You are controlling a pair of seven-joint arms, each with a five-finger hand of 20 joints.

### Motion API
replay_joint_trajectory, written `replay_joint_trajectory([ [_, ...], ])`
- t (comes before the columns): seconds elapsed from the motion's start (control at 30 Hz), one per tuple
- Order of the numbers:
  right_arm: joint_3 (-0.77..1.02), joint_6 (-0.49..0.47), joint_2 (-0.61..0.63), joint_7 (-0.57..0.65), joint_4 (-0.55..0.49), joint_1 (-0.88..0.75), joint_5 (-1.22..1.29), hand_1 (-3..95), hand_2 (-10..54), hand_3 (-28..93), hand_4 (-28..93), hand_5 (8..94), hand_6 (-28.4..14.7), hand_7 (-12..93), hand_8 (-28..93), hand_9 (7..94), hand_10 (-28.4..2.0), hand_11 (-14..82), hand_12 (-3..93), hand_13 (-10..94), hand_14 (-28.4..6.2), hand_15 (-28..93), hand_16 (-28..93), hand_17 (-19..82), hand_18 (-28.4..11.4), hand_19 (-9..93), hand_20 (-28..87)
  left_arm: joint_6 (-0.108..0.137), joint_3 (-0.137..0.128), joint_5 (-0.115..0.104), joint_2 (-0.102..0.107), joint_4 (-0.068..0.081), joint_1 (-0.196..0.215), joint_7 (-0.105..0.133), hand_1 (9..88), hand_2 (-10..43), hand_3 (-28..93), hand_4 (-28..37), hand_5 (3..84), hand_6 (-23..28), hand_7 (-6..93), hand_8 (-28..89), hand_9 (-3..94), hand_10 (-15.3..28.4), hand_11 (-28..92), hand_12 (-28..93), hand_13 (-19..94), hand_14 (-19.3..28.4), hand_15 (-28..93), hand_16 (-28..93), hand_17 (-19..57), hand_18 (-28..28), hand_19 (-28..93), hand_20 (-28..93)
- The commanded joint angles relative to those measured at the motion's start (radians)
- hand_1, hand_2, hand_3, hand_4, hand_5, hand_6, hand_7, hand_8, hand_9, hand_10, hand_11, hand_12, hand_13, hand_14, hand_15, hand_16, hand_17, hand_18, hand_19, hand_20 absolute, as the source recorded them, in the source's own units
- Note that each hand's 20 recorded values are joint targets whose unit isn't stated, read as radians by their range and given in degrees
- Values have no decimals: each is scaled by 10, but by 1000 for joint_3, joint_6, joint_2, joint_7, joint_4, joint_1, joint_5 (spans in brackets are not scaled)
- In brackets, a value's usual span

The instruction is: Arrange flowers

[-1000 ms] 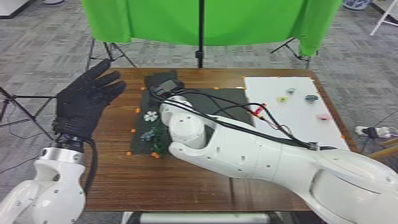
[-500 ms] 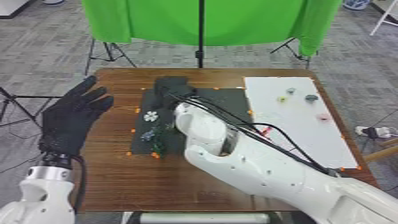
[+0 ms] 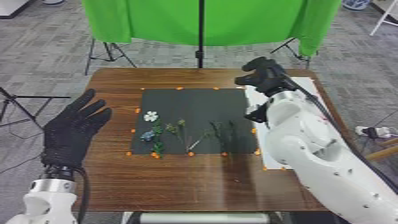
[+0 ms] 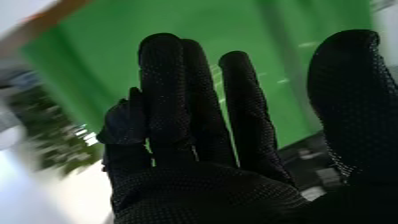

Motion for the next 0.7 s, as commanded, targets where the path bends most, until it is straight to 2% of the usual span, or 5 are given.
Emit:
replay_joint_trajectory([
  [0.03, 203, 1, 232, 80, 73, -227, 5, 327, -89, 759, -283, 513, 6, 131, -122, 543, -171, 183, 129, 504, -148, 714, 79, 201, -215, 894, 520, 23, 14, -17, 12, -6, 42, 42, 241, 56, 806, -234, 400, 105, 117, -87, 352, 205, 253, 114, 263, 283, 529, -88, -80, 270, 552, 204],
  [0.27, 214, -90, 273, 209, 140, -250, -61, 334, -95, 742, -283, 458, 0, 124, -120, 478, -192, 148, 130, 496, -148, 731, 70, 238, -211, 930, 540, 19, 15, -16, 8, -7, 44, 40, 240, 56, 805, -233, 400, 105, 118, -87, 352, 204, 252, 115, 264, 281, 527, -88, -80, 270, 552, 202],
  [0.33, 247, -142, 249, 215, 151, -261, -37, 335, -95, 740, -283, 456, -2, 122, -118, 462, -199, 142, 130, 488, -149, 738, 68, 247, -210, 931, 545, 28, 21, -22, 18, -10, 49, 53, 240, 56, 805, -233, 400, 105, 118, -87, 352, 204, 252, 114, 264, 281, 528, -88, -81, 270, 552, 201],
  [0.47, 177, -131, 265, 214, 197, -215, -27, 343, -95, 736, -283, 453, -3, 122, -117, 449, -205, 137, 129, 482, -150, 745, 62, 251, -208, 932, 551, 15, 24, -15, 7, -8, 41, 33, 241, 55, 805, -232, 400, 105, 119, -87, 353, 205, 253, 114, 264, 281, 528, -88, -80, 270, 552, 201],
  [0.7, 2, -102, 267, 209, 303, -69, -18, 363, -95, 740, -283, 465, 17, 135, -121, 489, -192, 143, 128, 509, -148, 743, 57, 261, -214, 932, 545, 21, 45, -25, 18, -1, 36, 53, 241, 55, 806, -232, 401, 106, 118, -86, 353, 205, 253, 114, 265, 281, 528, -88, -81, 269, 552, 200],
])
